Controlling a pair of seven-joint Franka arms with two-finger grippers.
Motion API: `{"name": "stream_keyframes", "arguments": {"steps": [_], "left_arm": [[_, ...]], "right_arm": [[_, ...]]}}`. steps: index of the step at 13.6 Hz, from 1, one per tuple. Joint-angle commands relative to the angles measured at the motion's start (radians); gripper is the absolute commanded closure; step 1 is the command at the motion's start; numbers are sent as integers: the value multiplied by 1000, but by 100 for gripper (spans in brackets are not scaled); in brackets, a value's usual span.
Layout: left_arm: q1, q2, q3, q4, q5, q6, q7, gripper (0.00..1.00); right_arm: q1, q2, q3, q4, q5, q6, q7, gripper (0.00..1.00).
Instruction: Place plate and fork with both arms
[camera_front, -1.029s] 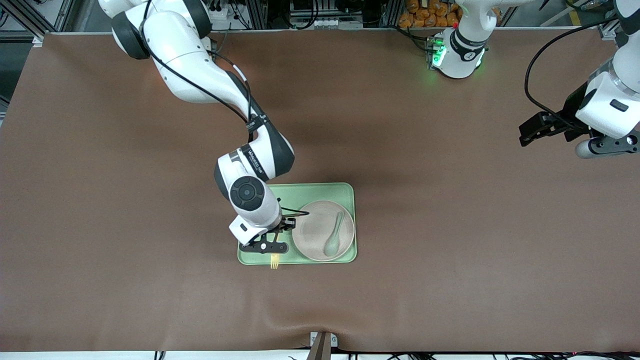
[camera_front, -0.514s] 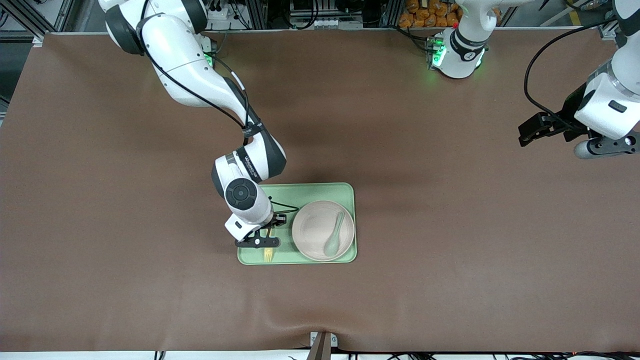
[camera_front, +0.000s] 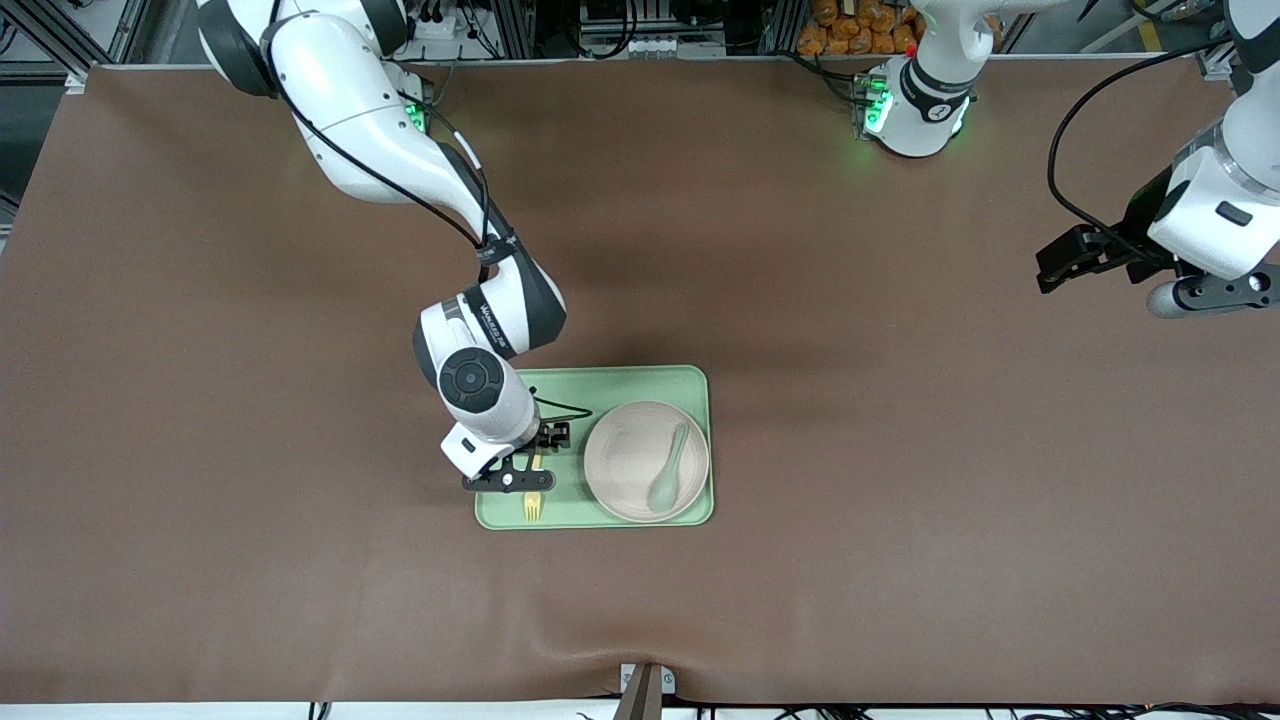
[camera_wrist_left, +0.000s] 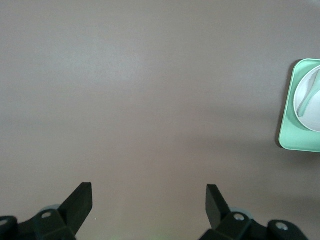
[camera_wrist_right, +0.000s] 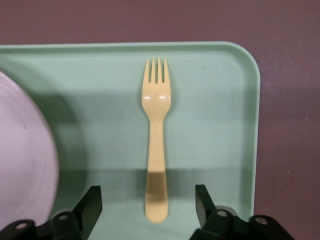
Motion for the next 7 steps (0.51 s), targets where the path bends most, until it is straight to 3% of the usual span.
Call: {"name": "stream_keyframes", "arguments": {"steps": [1,4,7], "left_arm": [[0,-2,0,0,5,2,24,0],[2,-3,-1,-1,7,-1,23,0],[3,-3,-1,0,5,0,24,0]], "right_arm": [[-12,-31,5,39,4,-70,-6,0],[-60,-57,4,113,4,-150,-12,0],[-126,-120,5,118,7,-195,-43,0]]}}
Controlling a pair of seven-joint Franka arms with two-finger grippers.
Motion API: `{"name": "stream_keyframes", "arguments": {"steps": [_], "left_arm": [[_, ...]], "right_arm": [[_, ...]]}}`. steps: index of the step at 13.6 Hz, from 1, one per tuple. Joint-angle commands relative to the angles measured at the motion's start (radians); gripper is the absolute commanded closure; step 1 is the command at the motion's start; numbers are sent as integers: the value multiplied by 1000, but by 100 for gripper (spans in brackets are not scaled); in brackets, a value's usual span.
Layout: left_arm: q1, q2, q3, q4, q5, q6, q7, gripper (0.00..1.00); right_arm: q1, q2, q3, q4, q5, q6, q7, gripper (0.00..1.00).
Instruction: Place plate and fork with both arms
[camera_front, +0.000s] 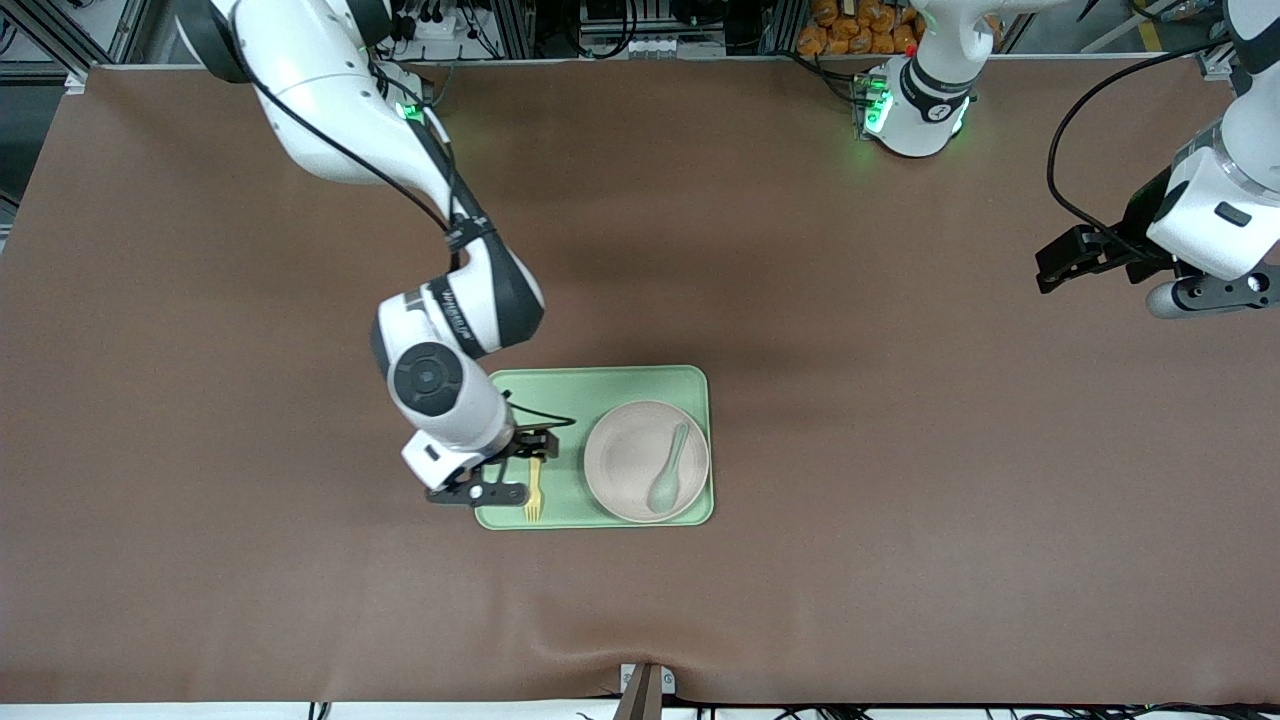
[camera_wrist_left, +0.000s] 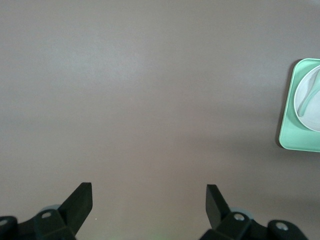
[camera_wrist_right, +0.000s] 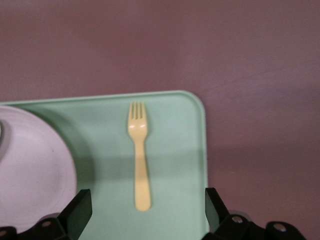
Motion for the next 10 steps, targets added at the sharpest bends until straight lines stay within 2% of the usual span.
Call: {"name": "stream_keyframes", "arguments": {"steps": [1,7,10], "left_arm": [[3,-2,0,1,5,0,24,0],[-4,-2,-1,4,5,3,15,0],[-7,0,-3,6,5,3,15,0]], "right_arm": [[-76,-79,19,-7,7,-33,-64,0],[-248,-202,22,-10,0,-229,-393,0],[-341,-285,23,-10,1,-330,-471,0]]}}
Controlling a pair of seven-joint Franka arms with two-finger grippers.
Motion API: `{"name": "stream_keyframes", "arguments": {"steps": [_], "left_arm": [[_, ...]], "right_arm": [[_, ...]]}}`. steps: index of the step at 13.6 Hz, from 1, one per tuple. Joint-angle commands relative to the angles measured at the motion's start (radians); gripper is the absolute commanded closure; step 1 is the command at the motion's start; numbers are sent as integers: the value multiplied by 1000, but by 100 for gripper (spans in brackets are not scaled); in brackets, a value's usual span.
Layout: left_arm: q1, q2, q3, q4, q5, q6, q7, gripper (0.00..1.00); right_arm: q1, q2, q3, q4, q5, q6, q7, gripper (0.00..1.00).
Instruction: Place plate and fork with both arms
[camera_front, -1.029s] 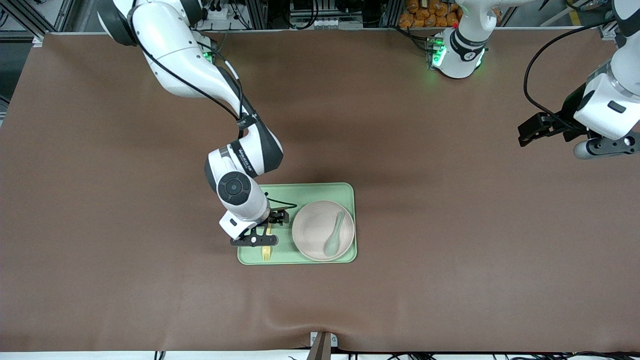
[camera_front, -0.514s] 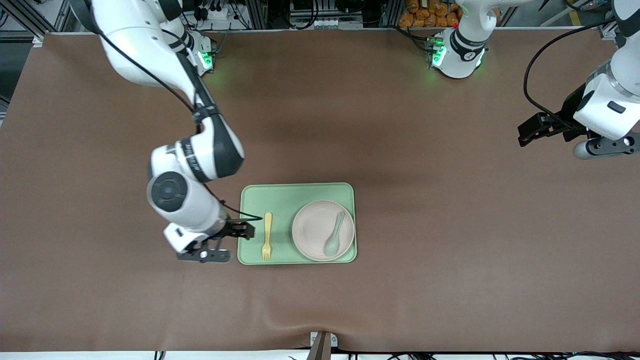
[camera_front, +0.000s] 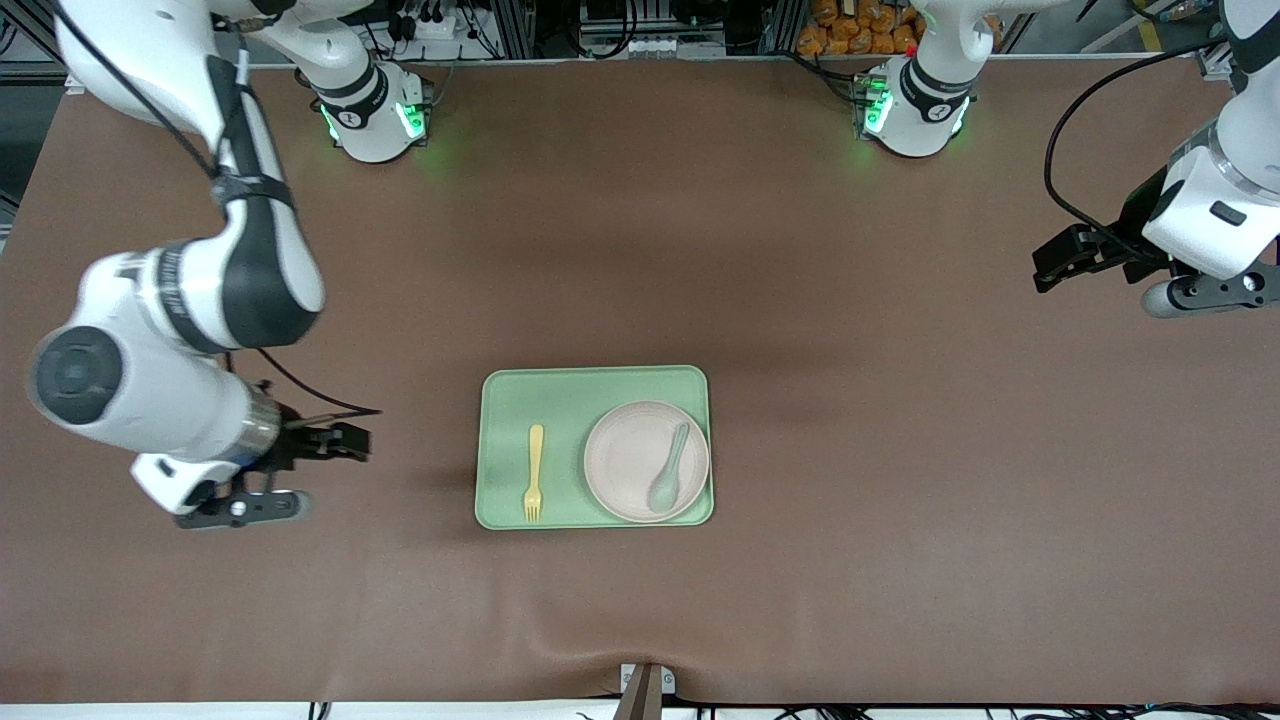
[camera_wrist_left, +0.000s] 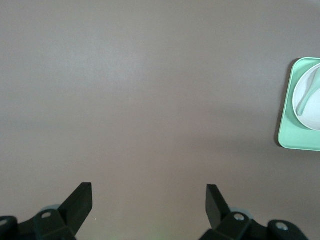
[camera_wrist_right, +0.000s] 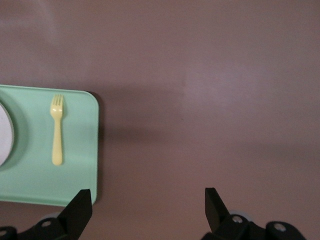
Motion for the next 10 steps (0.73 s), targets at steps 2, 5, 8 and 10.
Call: {"name": "stream_keyframes", "arguments": {"steps": [2,5,8,10], "left_arm": [[-3,0,0,4,7,3,15,0],[-5,7,-2,5,7,3,15,0],[-3,12,-2,5,7,5,17,0],[-5,13,-3,5,7,5,15,0]], "right_arm": [[-111,-133,24,-37,3,-109,-152,0],[-160,-255,19,-78,-5,-228,-171,0],[-192,-416,25,-236,-5,-223,-185,0],[-215,-498,28,-310,-5,-215,-180,0]]}}
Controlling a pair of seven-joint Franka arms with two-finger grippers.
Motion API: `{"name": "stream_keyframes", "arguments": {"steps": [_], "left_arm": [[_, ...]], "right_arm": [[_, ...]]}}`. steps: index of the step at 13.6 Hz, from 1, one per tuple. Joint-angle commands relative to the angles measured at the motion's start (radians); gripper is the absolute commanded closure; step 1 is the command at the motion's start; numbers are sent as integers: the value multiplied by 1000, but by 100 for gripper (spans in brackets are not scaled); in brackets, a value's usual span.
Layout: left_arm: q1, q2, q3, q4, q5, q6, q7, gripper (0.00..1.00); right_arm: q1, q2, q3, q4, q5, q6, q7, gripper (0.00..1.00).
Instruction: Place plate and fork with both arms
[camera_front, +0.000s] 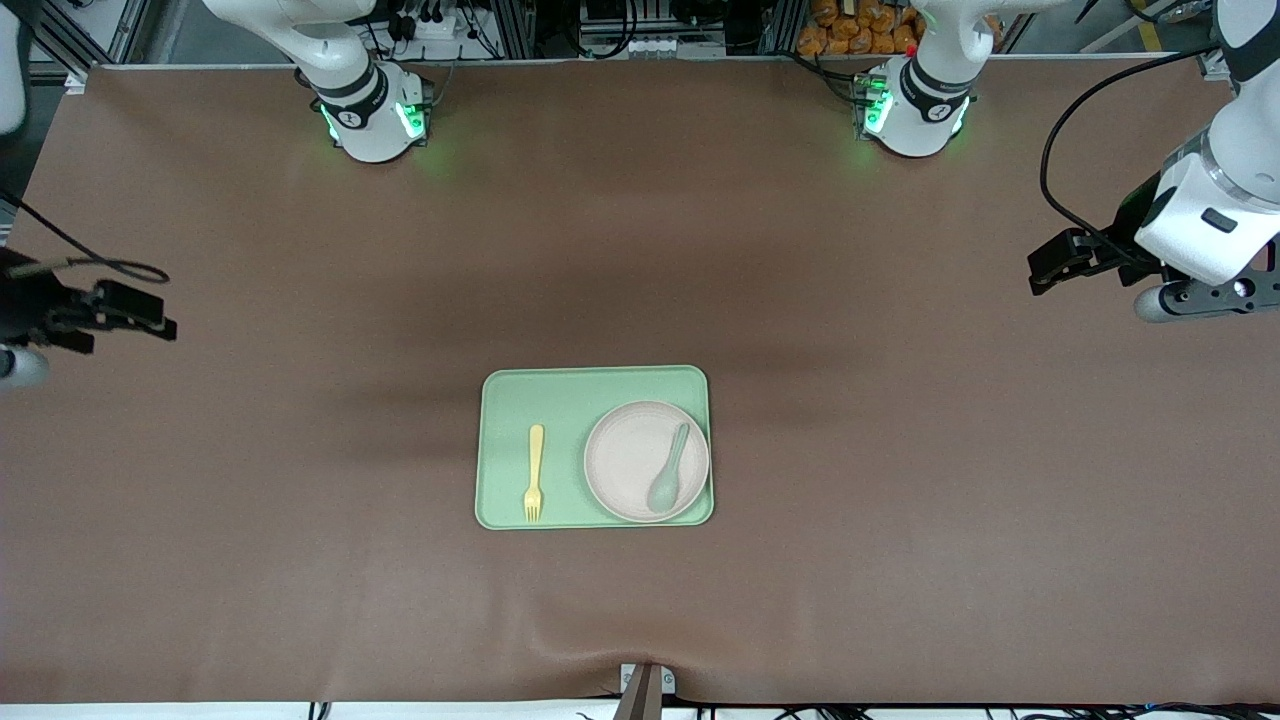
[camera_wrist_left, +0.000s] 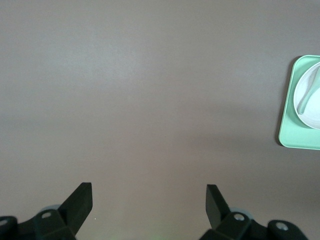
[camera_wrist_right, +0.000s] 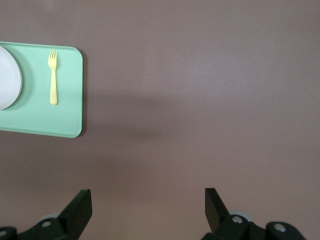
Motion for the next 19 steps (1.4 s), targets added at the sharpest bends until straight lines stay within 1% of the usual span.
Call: {"name": "stream_keyframes", "arguments": {"steps": [1,3,4,5,7,9,11,14,17,19], "left_arm": [[-4,3,-2,6,7,5,15,0],[-5,3,-3,8,8,5,15,0],[-5,3,-3,8,7,5,15,0],[-4,3,-3,8,7,5,15,0],[6,3,-3,8,8,3,27,0],[7,2,-2,8,8,2,27,0],[9,0,-2,12,8,2,24,0],[7,-9,0,14,10,-4,23,0],[7,-29,-3,26,10,-38,23,0],[9,-32,1,38,10,-72,24,0]], "right_arm": [[-49,-150,45,-175,-4,35,-5,0],[-104,-175,113,-200,-7,40,0,0],[-118,-187,142,-201,-36,32,14,0],[-116,-193,145,-201,-70,20,26,0],[-112,-184,145,-192,-79,17,26,0],[-115,-131,131,-139,-81,24,20,0],[-103,-106,130,-102,-82,24,28,0],[-87,-109,131,-71,-121,14,19,0],[-86,-112,137,-72,-121,12,17,0],[-86,-115,137,-72,-122,-31,17,0]]}}
